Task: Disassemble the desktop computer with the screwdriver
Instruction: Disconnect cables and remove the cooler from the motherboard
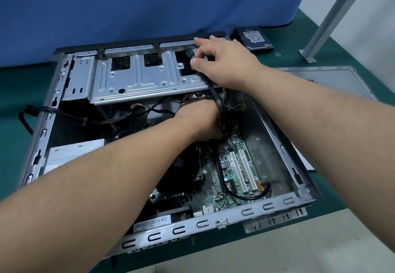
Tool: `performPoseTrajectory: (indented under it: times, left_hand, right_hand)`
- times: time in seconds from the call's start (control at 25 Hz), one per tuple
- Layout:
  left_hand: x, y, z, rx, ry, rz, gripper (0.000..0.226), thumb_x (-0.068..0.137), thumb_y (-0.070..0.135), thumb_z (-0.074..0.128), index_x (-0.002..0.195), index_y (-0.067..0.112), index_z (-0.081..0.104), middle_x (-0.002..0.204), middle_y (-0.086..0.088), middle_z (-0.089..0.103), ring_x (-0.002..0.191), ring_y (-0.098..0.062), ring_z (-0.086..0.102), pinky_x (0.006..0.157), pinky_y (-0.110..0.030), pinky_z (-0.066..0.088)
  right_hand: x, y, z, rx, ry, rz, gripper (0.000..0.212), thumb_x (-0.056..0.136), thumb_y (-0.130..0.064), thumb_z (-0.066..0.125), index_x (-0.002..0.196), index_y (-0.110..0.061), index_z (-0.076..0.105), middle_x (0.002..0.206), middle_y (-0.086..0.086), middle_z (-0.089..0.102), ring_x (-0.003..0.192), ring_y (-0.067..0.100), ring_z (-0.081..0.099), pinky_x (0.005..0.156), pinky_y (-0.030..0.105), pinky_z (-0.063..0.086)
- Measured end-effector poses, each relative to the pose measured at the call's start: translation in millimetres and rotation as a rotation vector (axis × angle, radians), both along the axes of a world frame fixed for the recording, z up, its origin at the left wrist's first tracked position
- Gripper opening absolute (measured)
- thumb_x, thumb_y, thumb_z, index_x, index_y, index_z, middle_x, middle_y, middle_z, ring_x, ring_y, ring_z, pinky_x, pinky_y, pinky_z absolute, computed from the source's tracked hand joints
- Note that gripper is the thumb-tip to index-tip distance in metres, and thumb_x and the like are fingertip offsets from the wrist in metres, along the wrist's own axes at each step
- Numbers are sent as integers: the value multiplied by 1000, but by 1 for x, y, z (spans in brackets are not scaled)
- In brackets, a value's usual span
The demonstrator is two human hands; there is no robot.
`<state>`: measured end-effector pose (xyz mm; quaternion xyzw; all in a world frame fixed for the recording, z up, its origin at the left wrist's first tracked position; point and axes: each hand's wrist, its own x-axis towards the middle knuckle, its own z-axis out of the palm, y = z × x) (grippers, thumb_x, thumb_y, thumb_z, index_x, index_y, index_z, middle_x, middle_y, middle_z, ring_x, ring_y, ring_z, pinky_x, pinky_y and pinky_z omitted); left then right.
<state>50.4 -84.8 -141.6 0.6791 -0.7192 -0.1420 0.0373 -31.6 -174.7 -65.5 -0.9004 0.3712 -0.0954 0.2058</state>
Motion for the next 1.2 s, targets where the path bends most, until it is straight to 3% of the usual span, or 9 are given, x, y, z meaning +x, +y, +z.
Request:
performPoseTrajectory:
  times: [0.12, 0.2, 0.48, 0.68, 0.88, 1.04, 1.2]
  left_hand:
    - [1, 2, 3, 18, 105, -14, 34, 72, 39, 80, 64, 34, 47, 80, 11, 59, 85, -22, 61, 65, -31, 45]
    - [-1, 5, 4, 35, 81, -43, 33, 74, 39, 78, 62, 37, 47, 87, 10, 63, 86, -21, 61, 66, -33, 52]
    - [3, 15, 5, -23, 186, -35, 13, 86, 38, 72, 85, 28, 64, 93, 5, 65, 90, -23, 61, 73, -38, 55]
    - [6, 28, 24, -44, 209, 35, 16, 93, 47, 65, 95, 31, 64, 99, 3, 69, 94, -25, 65, 74, -36, 55]
    - [19, 52, 57, -82, 100, 12, 24, 96, 52, 57, 108, 32, 63, 107, 6, 71, 104, -23, 63, 82, -36, 50]
    - [24, 69, 73, -22, 238, 112, 21, 98, 47, 56, 109, 31, 64, 105, 9, 69, 102, -19, 63, 83, -36, 52]
    - [21, 87, 84, -60, 249, 183, 18, 100, 46, 54, 108, 33, 64, 101, 11, 69, 93, -15, 66, 82, -32, 47]
  right_hand:
    - [0, -2, -1, 3, -5, 6, 15, 102, -49, 52, 96, -40, 62, 162, -18, 34, 155, 12, 20, 126, 46, 3]
    - [0, -3, -1, 4, -11, 5, 15, 101, -49, 52, 95, -40, 61, 162, -19, 34, 155, 11, 20, 127, 47, 3]
    - [1, -4, -2, 5, -6, 2, 17, 98, -51, 52, 88, -40, 60, 161, -22, 35, 154, 9, 21, 126, 44, 3]
    - [2, -4, 0, -21, 29, -8, 25, 101, -51, 45, 88, -37, 61, 161, -23, 34, 154, 9, 21, 126, 46, 2]
    - [-1, 2, 6, 75, 2, -15, 36, 102, -47, 39, 98, -37, 74, 160, -24, 35, 154, 5, 18, 127, 41, -1]
    - [-5, 4, 14, 154, -47, -28, 38, 100, -50, 37, 96, -41, 74, 155, -24, 42, 154, 4, 18, 127, 41, -1]
    - [-11, 8, 21, 197, -62, -18, 34, 106, -48, 43, 101, -41, 76, 150, -28, 43, 154, 4, 16, 127, 40, -1]
